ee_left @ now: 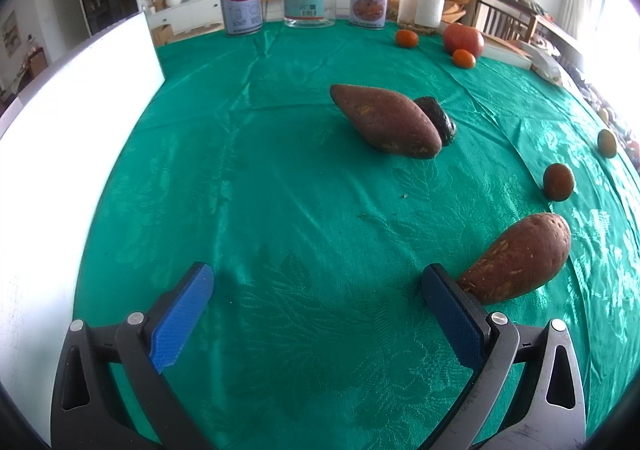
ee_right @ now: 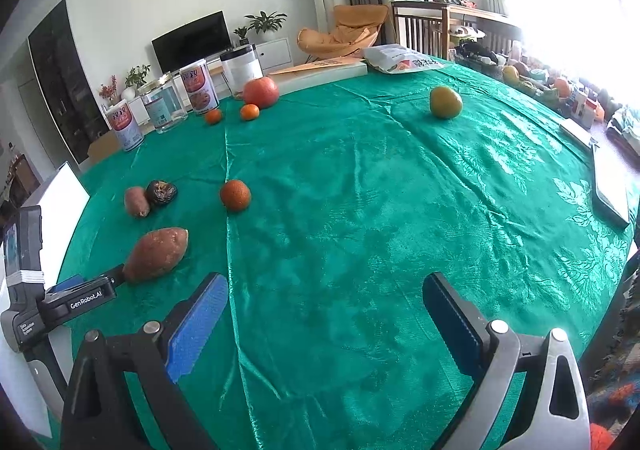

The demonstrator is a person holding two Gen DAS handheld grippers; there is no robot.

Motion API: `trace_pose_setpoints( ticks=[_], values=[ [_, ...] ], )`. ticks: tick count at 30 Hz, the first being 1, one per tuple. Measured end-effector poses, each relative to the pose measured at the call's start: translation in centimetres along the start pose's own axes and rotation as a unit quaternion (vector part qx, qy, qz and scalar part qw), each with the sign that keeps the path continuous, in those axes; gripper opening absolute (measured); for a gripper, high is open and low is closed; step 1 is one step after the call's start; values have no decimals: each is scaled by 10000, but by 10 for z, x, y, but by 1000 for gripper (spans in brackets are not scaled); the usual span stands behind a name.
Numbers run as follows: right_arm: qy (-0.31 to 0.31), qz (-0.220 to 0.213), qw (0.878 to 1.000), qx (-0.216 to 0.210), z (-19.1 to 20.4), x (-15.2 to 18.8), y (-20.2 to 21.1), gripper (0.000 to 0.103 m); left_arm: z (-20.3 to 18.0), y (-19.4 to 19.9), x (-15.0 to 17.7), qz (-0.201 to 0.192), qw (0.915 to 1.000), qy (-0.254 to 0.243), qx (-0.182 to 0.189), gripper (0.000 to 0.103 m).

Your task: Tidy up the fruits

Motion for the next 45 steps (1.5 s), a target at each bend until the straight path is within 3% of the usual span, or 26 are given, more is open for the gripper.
trace_pose_setpoints(
  ticks=[45],
  values=[
    [46, -3, 10000, -45, 4, 0, -1, 98, 0, 1, 0, -2, 10000, -1, -2, 103]
  ],
)
Point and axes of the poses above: each gripper's, at about its wrist camera, not at the fingertips, and y roughly against the way its jaws point, z to its left, x to its underside, the point moved 6 cm from there along -y, roughly the way its jaws point, and after that the axes turned 1 degree about -x, right-handed, at the moved point
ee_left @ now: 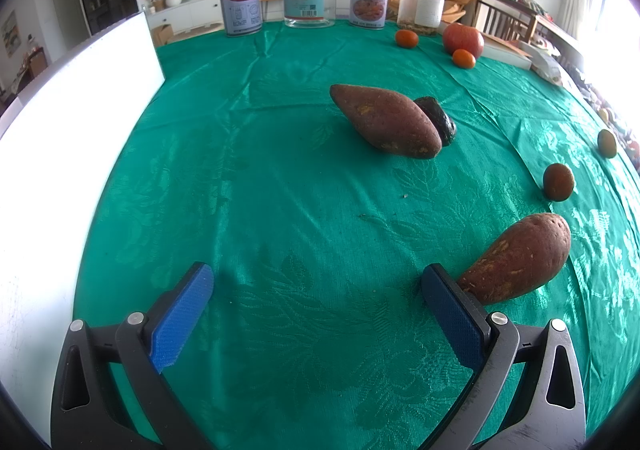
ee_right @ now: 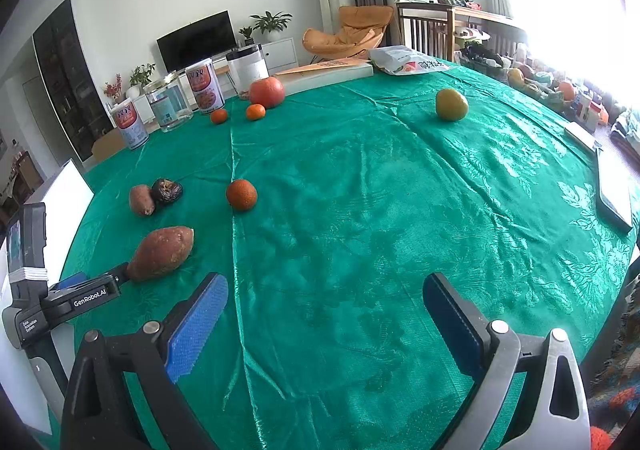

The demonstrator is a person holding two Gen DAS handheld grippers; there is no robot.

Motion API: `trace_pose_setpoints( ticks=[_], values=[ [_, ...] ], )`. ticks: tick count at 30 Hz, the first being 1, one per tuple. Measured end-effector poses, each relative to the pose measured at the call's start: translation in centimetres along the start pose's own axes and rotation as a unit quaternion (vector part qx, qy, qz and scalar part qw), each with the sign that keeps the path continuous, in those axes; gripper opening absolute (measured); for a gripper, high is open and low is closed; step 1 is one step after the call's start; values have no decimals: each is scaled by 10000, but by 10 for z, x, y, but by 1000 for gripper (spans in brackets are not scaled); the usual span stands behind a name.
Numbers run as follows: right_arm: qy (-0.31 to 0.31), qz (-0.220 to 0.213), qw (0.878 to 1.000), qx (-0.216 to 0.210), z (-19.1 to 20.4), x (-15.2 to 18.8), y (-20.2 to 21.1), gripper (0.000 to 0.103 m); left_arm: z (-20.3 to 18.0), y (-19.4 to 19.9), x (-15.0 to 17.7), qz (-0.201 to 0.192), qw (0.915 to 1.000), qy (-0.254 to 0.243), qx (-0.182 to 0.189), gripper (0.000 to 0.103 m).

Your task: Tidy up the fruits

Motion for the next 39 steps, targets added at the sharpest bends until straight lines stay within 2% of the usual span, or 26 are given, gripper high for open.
trace_pose_setpoints(
  ticks=[39],
  values=[
    [-88, 29, 9999, -49, -4, 1, -2, 98, 0, 0, 1, -1, 10000, 0, -1, 103]
  ],
)
Point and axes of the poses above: each gripper's, at about its wrist camera, not at the fingertips, and y roughly against the way its jaws point, z to its left, x to its underside, the point moved 6 cm from there along -y, roughly the way its jaws point, and after that the axes turned 1 degree about -x, right-handed, at the moved point
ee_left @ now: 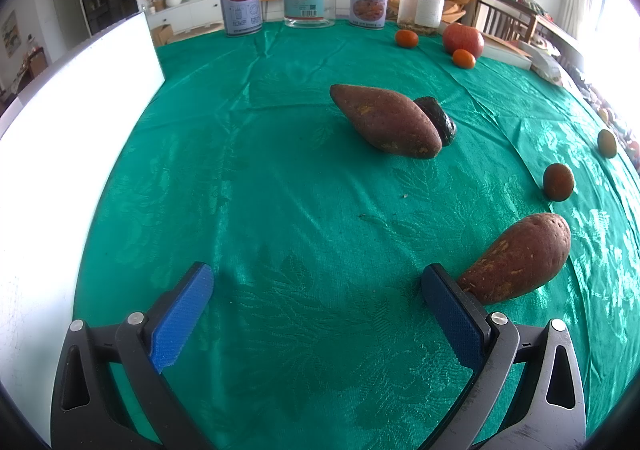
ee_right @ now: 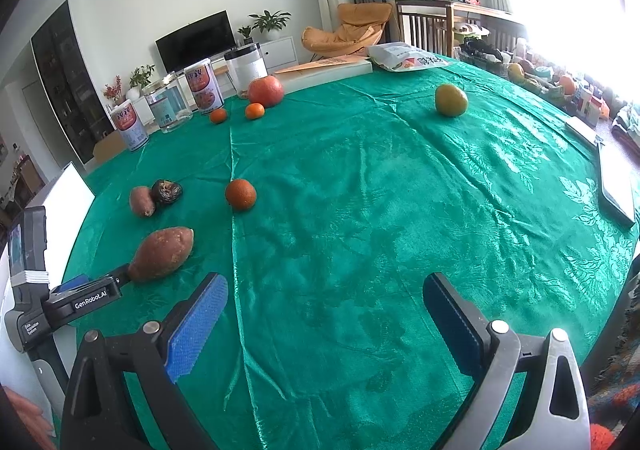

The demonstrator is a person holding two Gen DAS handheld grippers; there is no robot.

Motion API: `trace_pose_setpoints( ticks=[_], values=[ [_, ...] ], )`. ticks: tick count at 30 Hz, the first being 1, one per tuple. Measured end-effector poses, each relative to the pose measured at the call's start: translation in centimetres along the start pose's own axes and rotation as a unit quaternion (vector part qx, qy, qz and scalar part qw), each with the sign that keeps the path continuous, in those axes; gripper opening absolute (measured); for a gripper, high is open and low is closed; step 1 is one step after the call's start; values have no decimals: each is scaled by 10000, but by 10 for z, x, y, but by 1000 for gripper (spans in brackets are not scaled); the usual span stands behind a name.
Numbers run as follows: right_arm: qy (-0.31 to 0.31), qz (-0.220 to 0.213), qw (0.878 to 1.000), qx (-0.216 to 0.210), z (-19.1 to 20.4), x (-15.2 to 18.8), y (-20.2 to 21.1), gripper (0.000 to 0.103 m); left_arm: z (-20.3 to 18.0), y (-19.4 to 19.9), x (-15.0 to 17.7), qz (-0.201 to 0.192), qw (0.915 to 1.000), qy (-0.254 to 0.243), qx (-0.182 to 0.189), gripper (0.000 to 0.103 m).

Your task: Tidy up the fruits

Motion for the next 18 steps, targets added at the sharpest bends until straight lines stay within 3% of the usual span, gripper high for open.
trace_pose_setpoints(
  ticks=[18],
  values=[
    [-151, -24, 9998, -83, -6, 0, 2, 98, 0, 1, 0, 0, 10000, 0, -1, 103]
  ],
)
Point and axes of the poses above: each gripper's, at about its wrist camera, not at the fingertips, and y roughly against the way its jaws point, z to its left, x to its underside, the point moved 6 cm from there along -y, roughly the way its jaws point, and after that the axes turned 1 degree about -x, right-handed, at the moved point
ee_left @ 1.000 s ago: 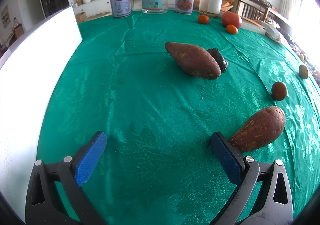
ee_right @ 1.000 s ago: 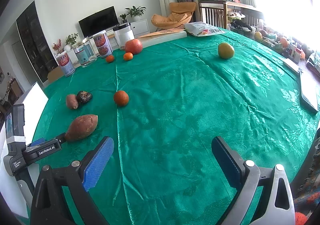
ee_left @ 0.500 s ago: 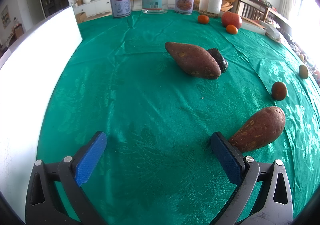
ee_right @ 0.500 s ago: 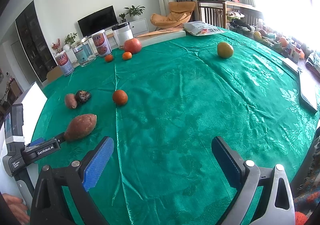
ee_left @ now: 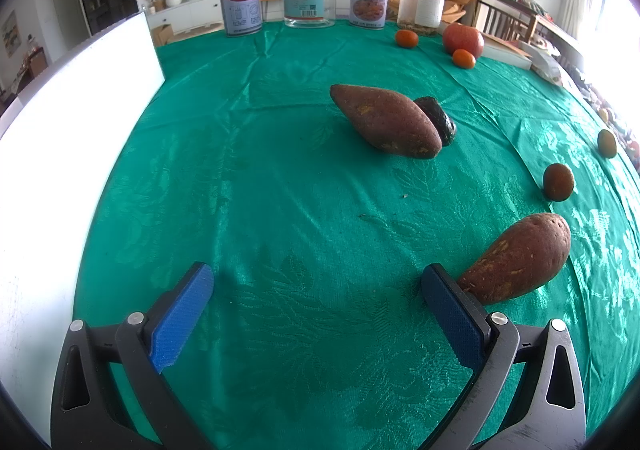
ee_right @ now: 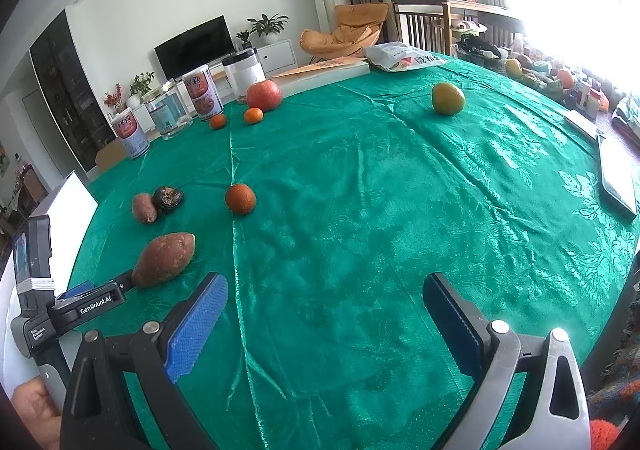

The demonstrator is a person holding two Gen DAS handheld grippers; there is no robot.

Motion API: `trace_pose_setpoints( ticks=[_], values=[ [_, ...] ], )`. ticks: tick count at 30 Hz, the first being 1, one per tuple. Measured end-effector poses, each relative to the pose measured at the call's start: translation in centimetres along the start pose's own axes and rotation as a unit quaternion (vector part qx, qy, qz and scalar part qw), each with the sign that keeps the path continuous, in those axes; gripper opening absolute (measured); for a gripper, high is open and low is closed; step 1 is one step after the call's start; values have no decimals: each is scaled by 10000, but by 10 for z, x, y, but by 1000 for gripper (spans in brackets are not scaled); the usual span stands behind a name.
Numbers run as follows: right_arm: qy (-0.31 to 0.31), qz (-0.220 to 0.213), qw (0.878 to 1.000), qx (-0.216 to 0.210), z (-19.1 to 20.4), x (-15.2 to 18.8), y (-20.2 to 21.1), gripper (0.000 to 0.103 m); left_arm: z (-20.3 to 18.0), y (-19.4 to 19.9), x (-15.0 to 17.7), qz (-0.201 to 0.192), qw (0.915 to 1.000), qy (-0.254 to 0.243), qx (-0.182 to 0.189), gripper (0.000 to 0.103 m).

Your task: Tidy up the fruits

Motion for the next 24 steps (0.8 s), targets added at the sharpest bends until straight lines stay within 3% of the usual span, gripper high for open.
trace_pose_setpoints(
  ticks=[21, 24],
  values=[
    [-51, 7, 10000, -80, -2, -1, 1, 98, 1, -1, 0, 2, 10000, -37, 8, 103],
    [-59, 2, 9999, -89, -2, -1, 1, 98, 3, 1, 1, 170, 9997, -160, 84, 103]
  ],
)
Point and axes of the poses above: each gripper's, at about its wrist camera, not at the fingertips, and y roughly against the way its jaws point, z to its left, x to its underside, the point moved 6 cm from there along -y, roughly the way its jaws point, and after that the axes turned 1 degree about -x, right-handed, at the moved point
